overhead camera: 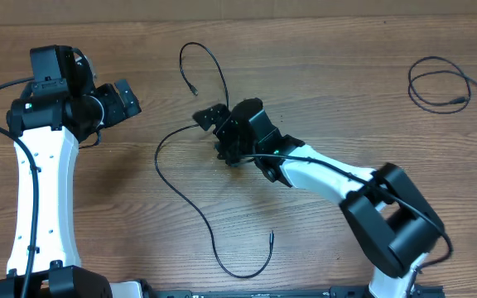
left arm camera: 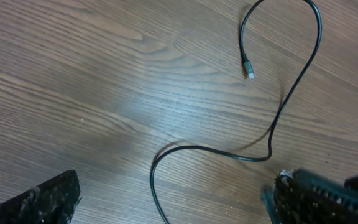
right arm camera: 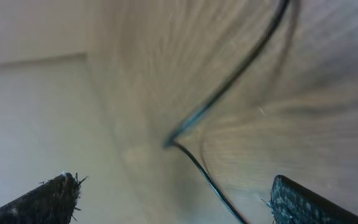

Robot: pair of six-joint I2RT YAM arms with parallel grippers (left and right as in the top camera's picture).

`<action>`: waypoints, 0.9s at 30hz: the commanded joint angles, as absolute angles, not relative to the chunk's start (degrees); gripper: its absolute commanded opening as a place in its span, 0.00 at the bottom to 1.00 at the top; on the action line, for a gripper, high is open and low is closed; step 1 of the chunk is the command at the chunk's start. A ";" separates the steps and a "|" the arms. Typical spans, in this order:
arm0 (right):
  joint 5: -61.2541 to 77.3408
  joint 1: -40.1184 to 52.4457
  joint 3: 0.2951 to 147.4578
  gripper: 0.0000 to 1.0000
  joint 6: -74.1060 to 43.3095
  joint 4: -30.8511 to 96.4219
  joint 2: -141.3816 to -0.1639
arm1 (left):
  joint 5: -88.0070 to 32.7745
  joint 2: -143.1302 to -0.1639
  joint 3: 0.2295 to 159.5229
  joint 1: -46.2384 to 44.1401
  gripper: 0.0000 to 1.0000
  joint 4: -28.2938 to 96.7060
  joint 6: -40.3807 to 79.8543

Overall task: Untangle cables
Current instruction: 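Reach the right gripper to the long black cable at center and grasp it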

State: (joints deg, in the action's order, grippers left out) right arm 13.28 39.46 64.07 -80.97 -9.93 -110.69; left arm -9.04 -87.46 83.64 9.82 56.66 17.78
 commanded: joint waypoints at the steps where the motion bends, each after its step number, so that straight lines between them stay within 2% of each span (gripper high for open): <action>1: 10.96 39.42 64.16 0.93 -83.61 -17.85 -114.69 | -8.36 -87.66 84.38 9.72 0.99 56.73 16.69; 7: 10.63 39.42 64.18 0.88 -84.20 -25.17 -118.91 | -8.38 -87.66 84.38 9.72 1.00 56.73 16.69; 10: 9.43 39.42 64.18 0.81 -83.96 -25.17 -119.70 | -8.38 -87.66 84.38 9.72 1.00 56.73 16.69; 12: 9.23 39.42 64.18 0.72 -83.92 -25.23 -119.72 | -8.38 -87.66 84.38 9.72 0.99 56.73 16.69; 17: 10.74 39.42 64.42 0.29 -77.65 -25.50 -119.70 | -8.38 -87.66 84.38 9.72 1.00 56.73 16.69; 21: 14.28 38.59 64.45 0.08 -70.81 -25.41 -119.70 | -8.38 -87.66 84.38 9.72 1.00 56.73 16.69; 22: 15.29 38.20 64.45 0.04 -69.56 -25.41 -119.70 | -8.36 -87.66 84.38 9.72 0.99 56.73 16.69; 27: 25.91 33.78 64.45 0.04 -64.16 -24.49 -119.68 | -8.38 -87.66 84.38 9.72 1.00 56.73 16.69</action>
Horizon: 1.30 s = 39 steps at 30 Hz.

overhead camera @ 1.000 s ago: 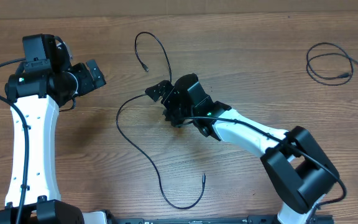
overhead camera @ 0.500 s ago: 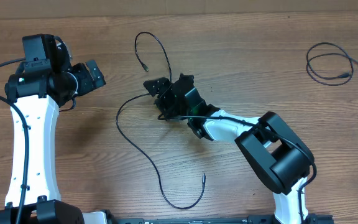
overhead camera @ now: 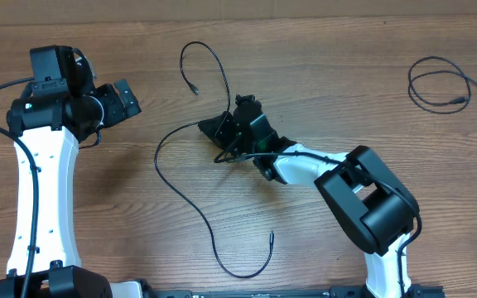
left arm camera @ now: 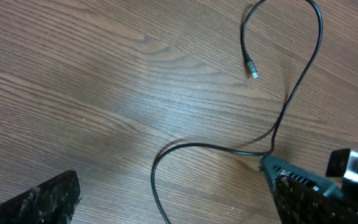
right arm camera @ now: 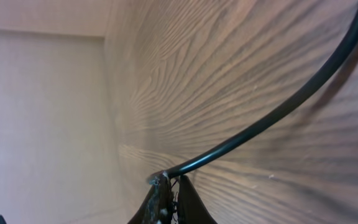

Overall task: Untangle cables
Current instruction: 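Reach the right gripper to the long black cable at center and grasp it, then lift the long cable with the right gripper and pull it up-right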

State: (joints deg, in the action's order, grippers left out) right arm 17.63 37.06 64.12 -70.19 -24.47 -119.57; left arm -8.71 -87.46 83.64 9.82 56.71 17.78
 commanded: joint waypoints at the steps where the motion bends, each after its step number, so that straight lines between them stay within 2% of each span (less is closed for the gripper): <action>1: 28.36 32.71 64.45 0.04 -63.55 -23.66 -119.59 | -8.38 -87.66 84.38 9.72 1.00 56.73 16.69; 8: 42.26 27.11 64.45 0.04 -61.43 -13.74 -118.50 | -8.36 -87.66 84.38 9.72 1.00 56.73 16.69; 9: 44.45 26.92 64.45 0.10 -62.08 -13.85 -118.50 | -8.38 -87.66 84.38 9.72 1.00 56.73 16.69; 10: 45.52 26.92 64.45 0.21 -63.24 -13.78 -118.50 | -8.38 -87.66 84.38 9.72 1.00 56.73 16.69; 11: 46.26 26.96 64.45 0.51 -64.93 -13.76 -118.50 | -8.38 -87.66 84.38 9.72 1.00 56.73 16.69; 13: 45.78 28.58 64.45 0.92 -70.43 -13.89 -118.52 | -8.38 -87.66 84.38 9.72 1.00 56.73 16.69; 14: 44.69 29.41 64.45 1.00 -72.42 -14.26 -118.52 | -8.38 -87.66 84.38 9.72 1.00 56.73 16.69; 16: 40.18 31.55 64.45 1.00 -76.18 -15.09 -118.52 | -8.38 -87.66 84.38 9.72 1.00 56.73 16.69; 22: 15.18 39.16 64.45 1.00 -86.74 -15.62 -118.67 | -8.36 -87.66 84.38 9.72 0.99 56.73 16.69; 28: -7.60 44.60 64.47 0.98 -87.00 -23.99 -118.80 | -8.38 -87.66 84.38 9.72 1.00 56.73 16.69; 31: -10.55 45.06 64.62 0.89 -87.00 -29.04 -119.61 | -8.38 -87.66 84.38 9.72 1.00 56.73 16.69; 39: -9.72 44.62 68.01 0.83 -87.00 -32.38 -123.50 | -8.38 -87.66 84.38 9.72 0.99 56.73 16.69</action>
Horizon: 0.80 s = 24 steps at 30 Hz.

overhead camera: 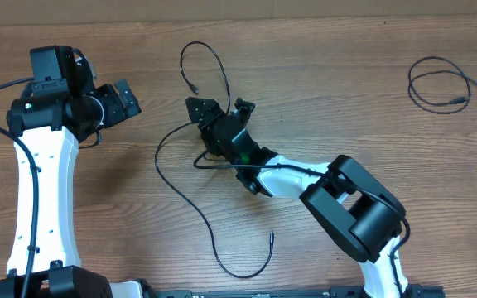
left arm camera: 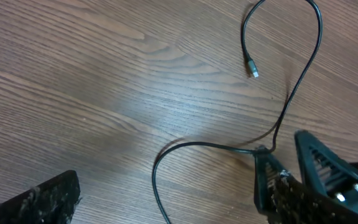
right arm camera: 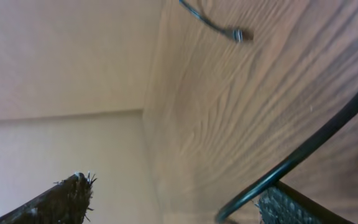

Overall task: Untangle cables
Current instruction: 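Lift the long cable with the right gripper and pull it up-right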

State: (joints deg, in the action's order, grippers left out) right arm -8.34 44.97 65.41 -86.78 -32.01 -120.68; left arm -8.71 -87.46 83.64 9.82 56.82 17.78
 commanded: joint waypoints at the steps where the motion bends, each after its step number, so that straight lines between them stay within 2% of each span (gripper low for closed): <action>1: -9.37 44.62 68.36 0.81 -86.98 -32.36 -123.70 | -8.38 -87.66 84.38 9.72 1.00 56.73 16.69; 5: -9.39 44.73 69.25 0.74 -86.96 -32.36 -124.01 | -8.38 -87.66 84.38 9.72 1.00 56.75 16.69; 10: -8.73 44.71 69.52 0.49 -83.44 -32.29 -124.01 | -8.36 -87.66 84.38 9.72 1.00 56.73 16.69; 11: -8.71 44.62 69.52 0.47 -81.25 -32.16 -124.01 | -8.38 -87.66 84.38 9.72 1.00 56.73 16.69; 19: -9.45 44.62 69.52 0.48 -79.81 -30.22 -124.27 | -8.36 -87.66 84.38 9.72 0.99 56.75 16.69; 24: -10.83 44.62 69.52 0.42 -79.83 -30.35 -124.33 | -8.38 -87.66 84.38 9.72 1.00 56.73 16.69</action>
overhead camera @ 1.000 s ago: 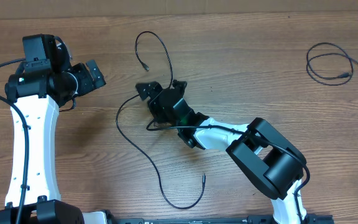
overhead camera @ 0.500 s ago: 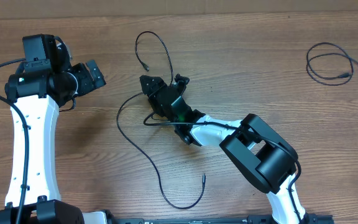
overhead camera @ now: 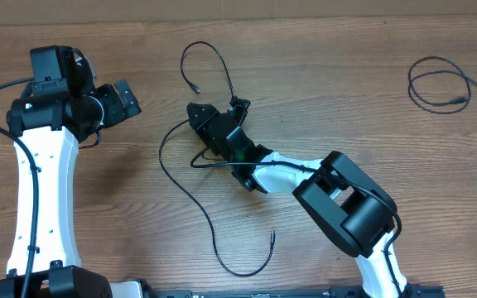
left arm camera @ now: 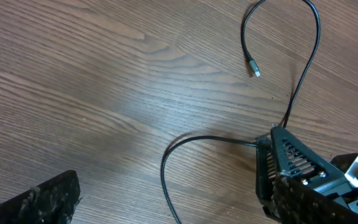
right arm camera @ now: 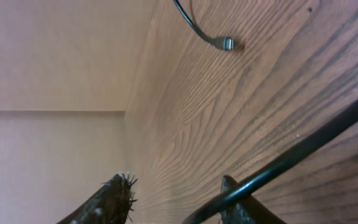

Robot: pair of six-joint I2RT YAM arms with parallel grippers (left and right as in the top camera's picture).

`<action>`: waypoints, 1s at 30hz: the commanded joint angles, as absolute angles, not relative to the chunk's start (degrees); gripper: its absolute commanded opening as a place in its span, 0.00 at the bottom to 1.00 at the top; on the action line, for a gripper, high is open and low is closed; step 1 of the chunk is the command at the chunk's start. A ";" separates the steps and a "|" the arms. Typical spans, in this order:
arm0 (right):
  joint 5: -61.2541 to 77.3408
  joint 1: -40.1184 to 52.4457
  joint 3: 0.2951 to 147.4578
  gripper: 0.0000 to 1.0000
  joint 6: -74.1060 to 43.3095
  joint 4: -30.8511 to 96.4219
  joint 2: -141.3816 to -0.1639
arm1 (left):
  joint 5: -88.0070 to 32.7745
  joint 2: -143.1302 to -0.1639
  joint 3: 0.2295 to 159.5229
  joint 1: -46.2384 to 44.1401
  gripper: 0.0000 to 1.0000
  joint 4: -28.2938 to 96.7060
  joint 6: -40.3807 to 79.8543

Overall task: Untangle cables
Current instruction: 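Lift the long cable with the right gripper and pull it up-right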

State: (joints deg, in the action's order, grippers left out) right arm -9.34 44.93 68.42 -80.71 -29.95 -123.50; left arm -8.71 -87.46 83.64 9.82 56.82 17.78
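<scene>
A long black cable (overhead camera: 176, 178) loops from a plug (overhead camera: 195, 88) at the back, past my right gripper, and down to a second plug (overhead camera: 272, 237) near the front. The right gripper (overhead camera: 216, 109) lies low on the table at the cable's middle bend, open with a modest gap. In the right wrist view (right arm camera: 173, 199) the cable (right arm camera: 303, 149) lies across one fingertip (right arm camera: 229, 190). My left gripper (overhead camera: 131, 95) hangs open at the left, away from the cable. Its view (left arm camera: 179, 208) shows the loop (left arm camera: 303, 62) and the right gripper (left arm camera: 297, 168).
A second, coiled black cable (overhead camera: 441, 83) lies at the far right back of the wooden table (overhead camera: 363, 74). A small dark item shows at the right edge. The right arm's white links stretch across the table's middle.
My right gripper's jaws stand closer together than before, still open, with the cable now across one fingertip. The cable's bend has shifted slightly. The left arm has not moved.
My right gripper was open over the cable's middle. Then it was shut on the cable there. After that it stood wide open a little further left, the cable let go. Now its jaws are narrower, with the cable across one fingertip. The left arm stayed still throughout.
</scene>
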 commanded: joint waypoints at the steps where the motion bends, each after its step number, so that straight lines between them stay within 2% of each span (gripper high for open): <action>1: -10.55 44.62 69.52 0.41 -79.81 -30.35 -124.33 | -8.38 -87.66 84.38 9.72 1.00 56.73 16.69; 6: -9.80 44.62 69.52 0.34 -79.81 -30.11 -124.33 | -8.38 -87.66 84.38 9.72 0.99 56.73 16.69; 9: -9.80 44.62 69.52 0.26 -79.83 -29.65 -124.33 | -8.38 -87.66 84.38 9.72 1.00 56.75 16.69; 11: -9.39 44.45 69.52 0.18 -79.77 -29.08 -124.33 | -8.38 -87.66 84.38 9.72 0.99 56.75 16.69; 13: -4.80 43.42 69.52 0.04 -77.38 -29.02 -124.33 | -8.38 -87.66 84.38 9.72 1.00 56.73 16.69; 20: 27.35 37.89 69.52 0.04 -56.31 -28.58 -124.20 | -8.38 -87.66 84.38 9.72 1.00 56.73 16.69; 23: 37.93 35.05 69.52 0.04 -48.84 -22.26 -124.03 | -8.38 -87.66 84.38 9.72 1.00 56.73 16.69; 26: 39.94 31.07 69.52 0.04 -37.80 -7.60 -121.97 | -8.38 -87.66 84.38 9.72 0.99 56.73 16.69; 30: 37.26 25.89 69.52 0.04 -27.33 5.56 -114.96 | -8.38 -87.66 84.38 9.72 1.00 56.73 16.69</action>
State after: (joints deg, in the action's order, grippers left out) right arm 35.51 30.06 69.19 -41.63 0.67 -122.61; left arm -8.67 -87.46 83.64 9.82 56.82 17.76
